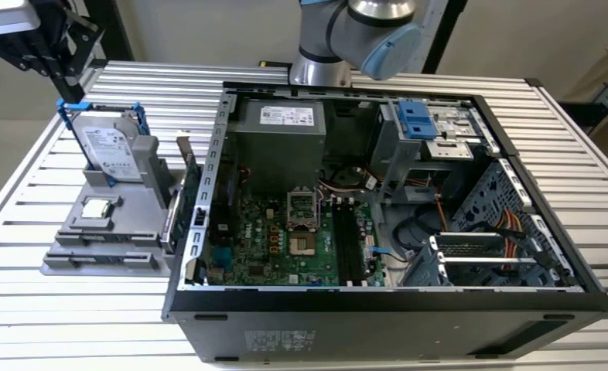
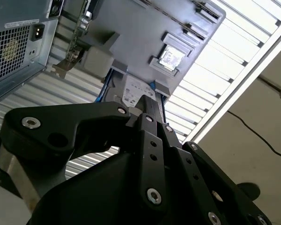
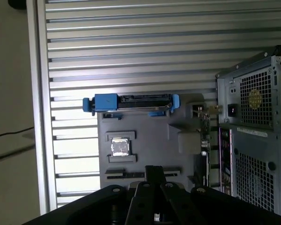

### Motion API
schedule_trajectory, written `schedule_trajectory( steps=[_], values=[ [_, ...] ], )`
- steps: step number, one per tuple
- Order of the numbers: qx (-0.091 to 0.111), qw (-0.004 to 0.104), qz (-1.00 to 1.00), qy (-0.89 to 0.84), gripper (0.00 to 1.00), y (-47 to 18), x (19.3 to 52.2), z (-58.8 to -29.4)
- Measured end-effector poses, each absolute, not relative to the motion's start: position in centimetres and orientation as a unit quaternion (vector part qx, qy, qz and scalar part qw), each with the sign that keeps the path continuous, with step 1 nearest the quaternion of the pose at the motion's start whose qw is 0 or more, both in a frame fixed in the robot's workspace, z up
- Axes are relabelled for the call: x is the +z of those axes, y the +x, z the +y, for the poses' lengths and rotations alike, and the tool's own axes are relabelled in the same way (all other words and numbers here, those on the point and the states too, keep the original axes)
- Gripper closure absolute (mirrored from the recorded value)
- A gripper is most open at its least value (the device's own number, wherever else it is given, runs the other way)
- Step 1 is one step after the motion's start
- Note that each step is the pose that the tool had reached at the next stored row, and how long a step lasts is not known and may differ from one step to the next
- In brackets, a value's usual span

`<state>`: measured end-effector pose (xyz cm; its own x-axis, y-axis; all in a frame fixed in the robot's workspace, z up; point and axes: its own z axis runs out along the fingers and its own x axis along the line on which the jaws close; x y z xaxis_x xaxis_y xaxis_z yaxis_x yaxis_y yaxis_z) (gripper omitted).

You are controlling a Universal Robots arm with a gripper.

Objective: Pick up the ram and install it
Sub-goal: 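Reach for the ram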

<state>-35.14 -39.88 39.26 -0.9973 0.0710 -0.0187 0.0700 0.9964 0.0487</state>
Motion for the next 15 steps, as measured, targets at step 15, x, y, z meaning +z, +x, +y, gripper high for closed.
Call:
schedule_trajectory(
  steps=[15],
  values=[
    [0.024,0.010,0.999,0.034,1.00,-35.19,39.21,-40.48]
  ],
)
